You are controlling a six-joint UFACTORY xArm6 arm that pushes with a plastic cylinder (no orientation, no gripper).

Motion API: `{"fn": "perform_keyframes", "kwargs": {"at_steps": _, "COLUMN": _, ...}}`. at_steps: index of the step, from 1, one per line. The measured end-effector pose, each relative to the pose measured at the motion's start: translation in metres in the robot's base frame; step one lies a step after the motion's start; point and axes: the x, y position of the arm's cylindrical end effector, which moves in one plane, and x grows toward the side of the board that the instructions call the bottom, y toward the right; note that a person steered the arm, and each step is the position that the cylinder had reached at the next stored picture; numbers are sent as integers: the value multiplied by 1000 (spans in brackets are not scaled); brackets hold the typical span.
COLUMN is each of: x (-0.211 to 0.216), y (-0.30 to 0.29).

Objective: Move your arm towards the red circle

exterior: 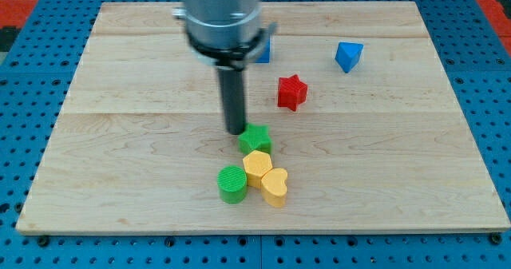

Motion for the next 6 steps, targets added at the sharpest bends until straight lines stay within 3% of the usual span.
{"fn": "perform_keyframes", "kwargs": {"at_steps": 1, "x": -10, "y": 9}}
{"fn": "perform_keyframes", "kwargs": {"at_steps": 3, "x": -10, "y": 79}}
{"fn": "perform_keyframes", "kwargs": {"at_steps": 4, "x": -11, "y": -10}}
{"fn": "perform_keyframes", "kwargs": {"at_steps": 5, "x": -48, "y": -50}}
{"fn": "perform_keyframes", "kwargs": {"at_steps": 6, "x": -94, "y": -47}}
